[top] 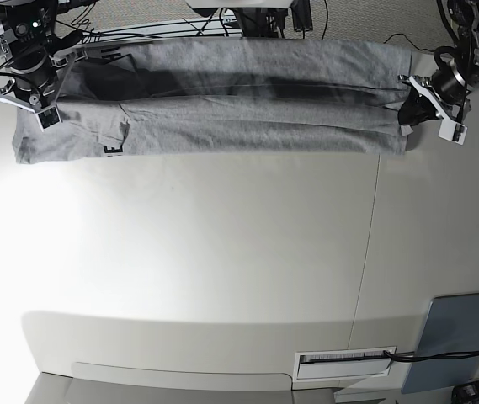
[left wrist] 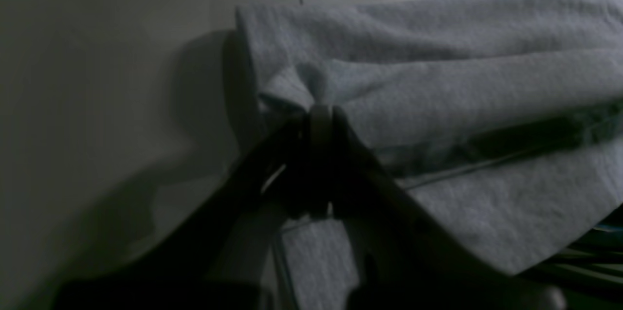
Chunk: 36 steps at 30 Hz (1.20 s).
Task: Fold the T-shirt properly
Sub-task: 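Lay the folded hem down and open both grippers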
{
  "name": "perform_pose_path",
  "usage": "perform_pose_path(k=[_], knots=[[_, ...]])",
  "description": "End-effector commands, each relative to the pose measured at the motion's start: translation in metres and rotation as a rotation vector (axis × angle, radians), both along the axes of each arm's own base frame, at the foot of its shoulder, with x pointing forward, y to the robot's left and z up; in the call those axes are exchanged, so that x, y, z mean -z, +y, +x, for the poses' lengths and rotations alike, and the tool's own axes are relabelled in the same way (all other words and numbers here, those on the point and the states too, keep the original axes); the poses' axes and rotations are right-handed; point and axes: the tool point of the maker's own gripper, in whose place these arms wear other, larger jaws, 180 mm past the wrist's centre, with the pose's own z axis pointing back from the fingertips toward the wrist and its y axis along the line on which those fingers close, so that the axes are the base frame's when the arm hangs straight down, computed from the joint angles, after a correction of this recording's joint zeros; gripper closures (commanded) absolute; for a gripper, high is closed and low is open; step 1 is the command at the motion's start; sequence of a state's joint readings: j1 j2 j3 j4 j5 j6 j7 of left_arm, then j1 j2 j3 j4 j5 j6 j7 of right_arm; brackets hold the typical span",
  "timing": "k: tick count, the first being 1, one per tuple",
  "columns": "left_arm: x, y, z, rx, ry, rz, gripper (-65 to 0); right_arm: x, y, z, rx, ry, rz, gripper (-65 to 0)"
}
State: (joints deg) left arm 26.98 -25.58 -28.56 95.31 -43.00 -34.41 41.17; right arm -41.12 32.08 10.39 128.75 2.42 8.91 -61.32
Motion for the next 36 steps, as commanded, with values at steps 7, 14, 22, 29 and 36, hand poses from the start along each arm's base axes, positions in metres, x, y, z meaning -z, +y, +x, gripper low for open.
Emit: perform_pose_path(k=[7,14,22,29,36], knots=[[-0.004,0.005,0.0,0.018,0.011,0.021,-5.7,-0.007,-0.002,0.003,-0.062,0.01,-0.057,-21.4],[0.0,0.013,0.0,-0.019,0.03,0.05,-29.8,-0.013,-0.003,0.013,-0.063,-0.027,-0.06,-23.5],[0.015,0.026,-0.007,-0.088,0.084,0.061,-29.9,-0.025,-0.002,0.032,-0.06,-0.094,-0.059,-23.5],[0.018,0.012,-0.012,-0.1,0.082,-0.124,-29.8,-0.027,-0.001,0.035,-0.067,-0.108,-0.056,-23.5],[0.023,0.002,-0.016,-0.117,0.097,-0.216,-27.2,-0.027,-0.001,0.035,-0.069,-0.11,-0.055,-23.5]])
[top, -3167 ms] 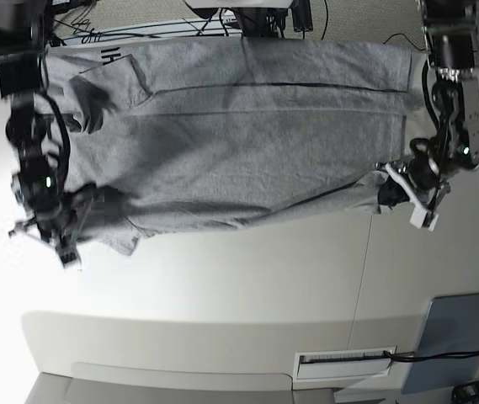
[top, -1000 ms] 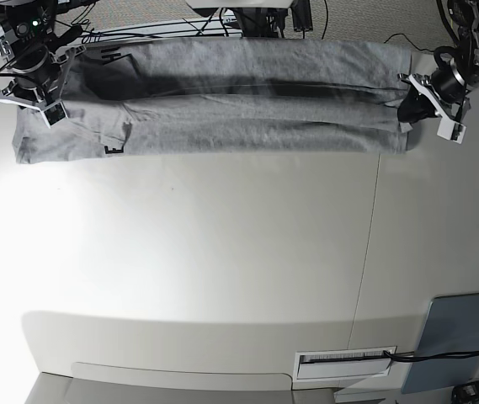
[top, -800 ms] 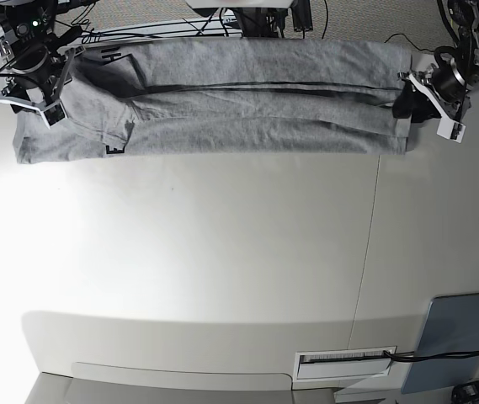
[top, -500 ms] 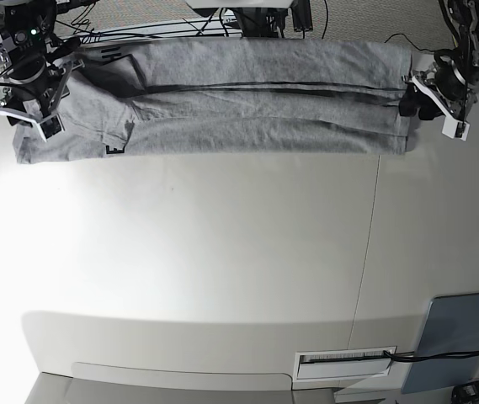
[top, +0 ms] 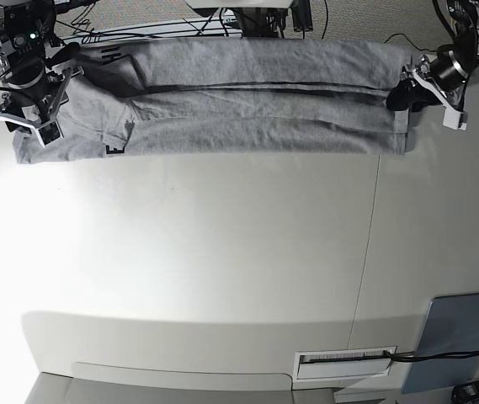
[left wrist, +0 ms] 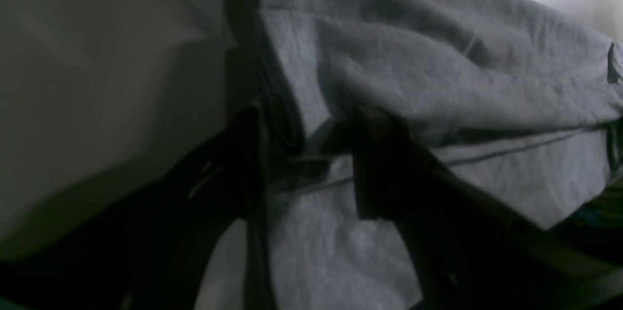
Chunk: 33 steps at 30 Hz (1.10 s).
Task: Fold the T-shirt properly
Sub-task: 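Lay the folded hem down and open both grippers, then grasp the folded strip's end with the left gripper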
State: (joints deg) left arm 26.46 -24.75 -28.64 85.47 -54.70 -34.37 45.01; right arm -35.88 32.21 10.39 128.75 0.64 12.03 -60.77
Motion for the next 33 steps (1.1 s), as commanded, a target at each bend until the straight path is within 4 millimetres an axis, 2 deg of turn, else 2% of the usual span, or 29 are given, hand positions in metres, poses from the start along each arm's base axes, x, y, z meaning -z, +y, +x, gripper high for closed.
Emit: perform_pose_path(k=[1,3,5,6,10,13,17,20,23,29,31,33], knots=[[-0.005,0.002,0.003,0.002,-0.016,0.001,-24.3,-0.01,-0.001,0.006,-0.017,-0.037,-0.019,-23.5],[-0.005,0.001,0.003,-0.002,-0.016,-0.003,-14.9,-0.01,-0.001,0.006,-0.017,-0.037,-0.02,-23.5],[-0.005,0.001,0.004,-0.01,-0.022,-0.005,-2.3,-0.01,-0.001,0.006,-0.017,-0.037,-0.019,-23.5],[-0.006,0.002,0.005,-0.014,-0.029,-0.005,0.0,-0.01,-0.001,0.006,-0.017,-0.037,-0.019,-23.5],[-0.007,0.011,0.008,-0.03,-0.048,0.039,0.0,-0.011,-0.001,0.007,-0.019,-0.039,-0.018,-23.5],[-0.014,0.043,0.015,-0.136,-0.073,0.119,0.0,-0.011,0.004,0.01,-0.034,-0.054,0.003,-23.5],[-0.038,0.079,0.021,-0.192,-0.132,0.252,0.0,-0.009,0.008,0.01,-0.039,-0.054,0.035,-23.5],[-0.051,0.08,0.02,-0.166,-0.129,0.29,0.0,-0.01,0.009,0.01,-0.042,-0.058,0.037,-23.5],[-0.065,0.053,0.017,-0.093,-0.128,0.224,0.0,-0.01,0.01,0.012,-0.047,-0.065,0.04,-23.5],[-0.121,-0.032,0.013,0.023,-0.302,0.064,0.0,-0.013,0.01,0.016,-0.05,-0.081,0.04,-23.5],[-0.133,-0.063,0.011,0.061,-0.342,0.022,0.0,-0.014,0.011,0.016,-0.052,-0.084,0.042,-23.5],[-0.137,-0.095,0.011,0.098,-0.34,-0.043,0.0,-0.014,0.011,0.016,-0.052,-0.084,0.042,-23.5]])
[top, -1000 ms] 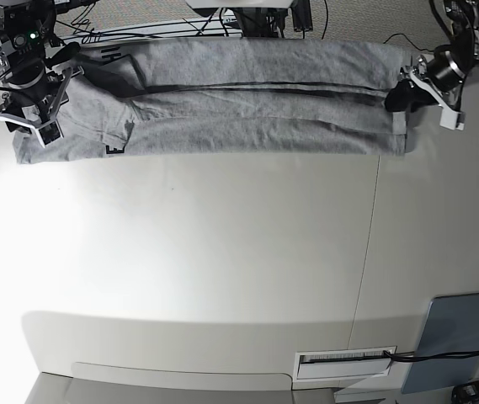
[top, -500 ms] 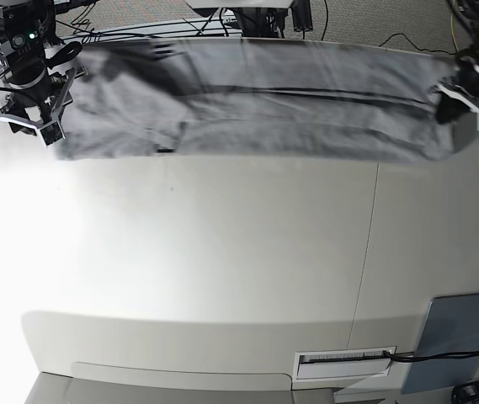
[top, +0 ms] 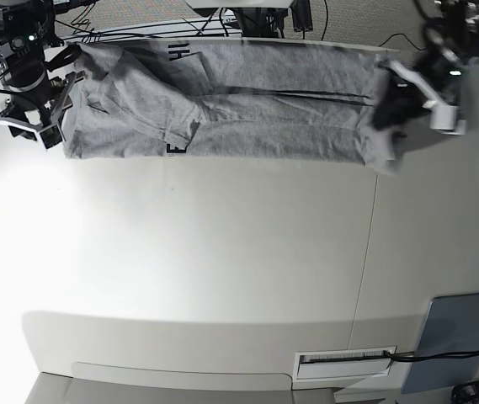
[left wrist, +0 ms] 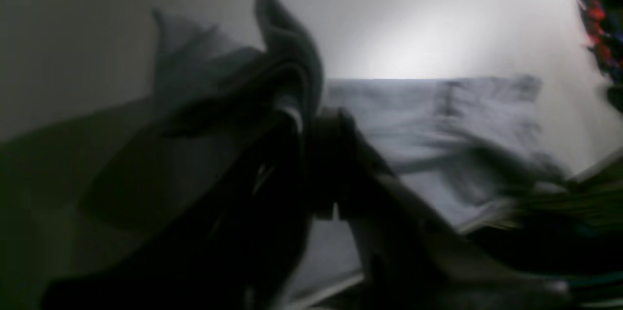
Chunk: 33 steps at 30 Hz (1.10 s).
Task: Fold the T-shirt properly
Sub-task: 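Grasp the folded strip's end with the left gripper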
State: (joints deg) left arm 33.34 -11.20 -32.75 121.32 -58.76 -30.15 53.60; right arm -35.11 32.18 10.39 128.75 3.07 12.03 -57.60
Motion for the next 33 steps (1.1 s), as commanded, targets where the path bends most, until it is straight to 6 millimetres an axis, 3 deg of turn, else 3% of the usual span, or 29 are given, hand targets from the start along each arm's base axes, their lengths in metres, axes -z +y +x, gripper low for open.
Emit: perform_pose_path(k=[1,6,14,19,24,33], knots=[[-0.01,-0.016,0.003,0.02,-0.021,-0.05,0.0,-0.01,-0.001,0.006,-0.017,-0.037,-0.018,-23.5],[0.011,-0.075,0.0,0.098,0.044,-0.067,0.0,-0.01,-0.001,0.006,-0.016,-0.037,-0.018,-23.5],[0.02,-0.121,0.017,0.113,0.053,-0.034,0.0,-0.01,-0.001,0.006,-0.014,-0.035,-0.019,-23.5],[0.019,-0.155,0.008,0.191,0.067,-0.08,0.0,-0.01,-0.001,0.006,-0.014,-0.035,-0.019,-23.5],[0.02,-0.167,-0.001,0.24,0.087,-0.086,0.0,-0.01,-0.001,0.006,-0.014,-0.035,-0.019,-23.5],[0.018,-0.168,0.0,0.24,0.082,-0.092,0.0,-0.01,-0.001,0.006,-0.016,-0.037,-0.018,-23.5]])
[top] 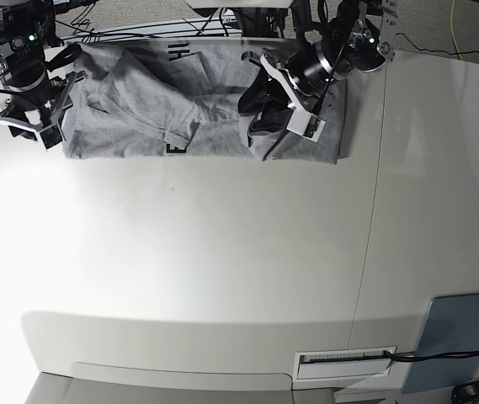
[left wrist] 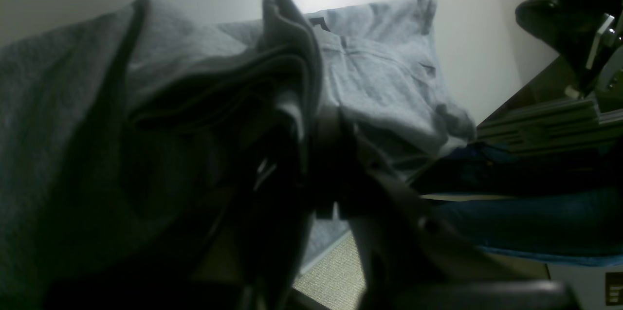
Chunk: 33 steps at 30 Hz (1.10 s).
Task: Fold the T-shirt properly
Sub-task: 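Grasp the folded strip's end with the left gripper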
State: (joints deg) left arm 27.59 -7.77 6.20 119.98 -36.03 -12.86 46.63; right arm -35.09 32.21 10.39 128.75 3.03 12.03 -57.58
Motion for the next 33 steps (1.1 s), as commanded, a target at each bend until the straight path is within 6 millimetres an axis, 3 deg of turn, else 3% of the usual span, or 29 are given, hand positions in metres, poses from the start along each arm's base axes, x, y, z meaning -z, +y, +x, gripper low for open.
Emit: perform_pose_path(k=[1,2,5,7,13,21,29,31,33], knots=[[-0.013,-0.004,0.005,-0.003,-0.04,-0.039,0.0,-0.01,-0.001,0.006,-0.016,-0.037,-0.017,-23.5],[-0.014,-0.004,0.006,-0.003,-0.044,-0.039,0.0,-0.01,-0.001,0.006,-0.016,-0.036,-0.017,-23.5],[-0.025,-0.008,0.011,0.024,-0.108,-0.065,-23.8,-0.01,-0.001,0.006,-0.015,-0.037,-0.016,-23.5],[-0.033,-0.012,0.014,0.035,-0.132,-0.098,-33.4,-0.012,0.001,0.008,-0.02,-0.055,-0.01,-23.5],[-0.042,-0.018,0.016,0.056,-0.164,-0.127,-33.7,-0.023,0.003,0.019,-0.029,-0.144,0.001,-23.5],[-0.002,0.005,0.0,0.167,-0.09,0.114,-33.7,-0.024,-0.003,0.017,-0.017,-0.133,-0.04,-23.6],[-0.001,0.021,0.018,0.04,-0.115,0.146,-33.3,-0.022,-0.005,0.015,-0.007,-0.121,-0.044,-23.6],[0.0,0.016,0.02,0.036,-0.138,0.161,-27.9,-0.022,-0.005,0.015,-0.006,-0.12,-0.045,-23.6],[0.004,0.007,0.02,0.061,-0.163,0.183,-14.8,-0.022,-0.006,0.015,-0.005,-0.119,-0.045,-23.6]])
